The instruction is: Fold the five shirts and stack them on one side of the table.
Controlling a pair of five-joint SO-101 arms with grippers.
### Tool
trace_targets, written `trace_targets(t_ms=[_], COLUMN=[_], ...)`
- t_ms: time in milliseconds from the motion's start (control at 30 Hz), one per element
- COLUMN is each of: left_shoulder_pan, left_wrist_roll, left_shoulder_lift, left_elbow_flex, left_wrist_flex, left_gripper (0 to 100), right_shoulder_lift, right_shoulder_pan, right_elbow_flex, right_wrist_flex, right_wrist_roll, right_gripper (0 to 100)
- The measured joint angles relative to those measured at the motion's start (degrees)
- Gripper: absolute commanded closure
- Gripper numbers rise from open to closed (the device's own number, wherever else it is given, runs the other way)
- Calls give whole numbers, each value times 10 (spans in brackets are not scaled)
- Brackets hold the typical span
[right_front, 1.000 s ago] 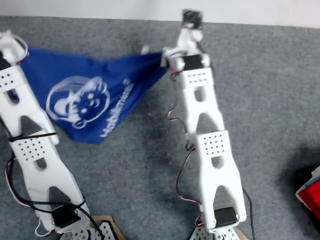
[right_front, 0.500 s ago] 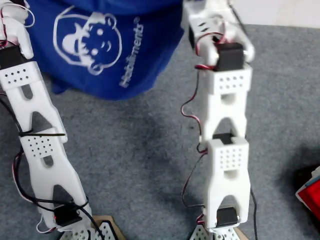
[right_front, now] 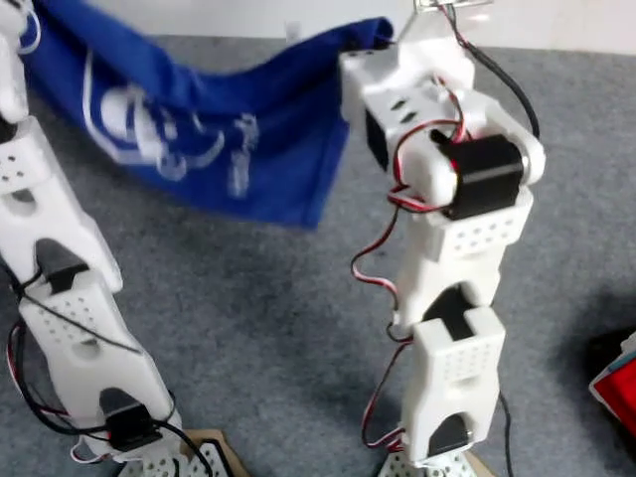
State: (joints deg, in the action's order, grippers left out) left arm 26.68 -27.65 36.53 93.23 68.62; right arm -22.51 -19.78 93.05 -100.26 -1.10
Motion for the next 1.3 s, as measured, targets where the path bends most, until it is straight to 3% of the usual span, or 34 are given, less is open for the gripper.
trace_targets(t_ms=[167,300,433,700,867,1067,1300], left_shoulder_pan=[0,0,0,0,-1,-2,-5], left_wrist_roll=[1,1,1,0,0,0,1], left_shoulder_lift=[-43,-42,18,139,134,104,70], left_elbow_flex=[1,1,6,5,5,5,5], left_wrist_flex=[219,242,155,-142,-175,-40,265], left_gripper=[994,994,994,994,994,994,994], right_shoulder_lift=[1,1,1,1,1,1,1], right_shoulder_pan=[-1,4,33,100,105,85,54], right_elbow_flex=[-62,-122,-175,-189,-158,-144,-145], right_wrist_flex=[-2,-2,33,197,185,99,0], right_wrist_roll=[2,4,4,4,4,4,5], right_gripper=[992,992,992,992,992,992,992])
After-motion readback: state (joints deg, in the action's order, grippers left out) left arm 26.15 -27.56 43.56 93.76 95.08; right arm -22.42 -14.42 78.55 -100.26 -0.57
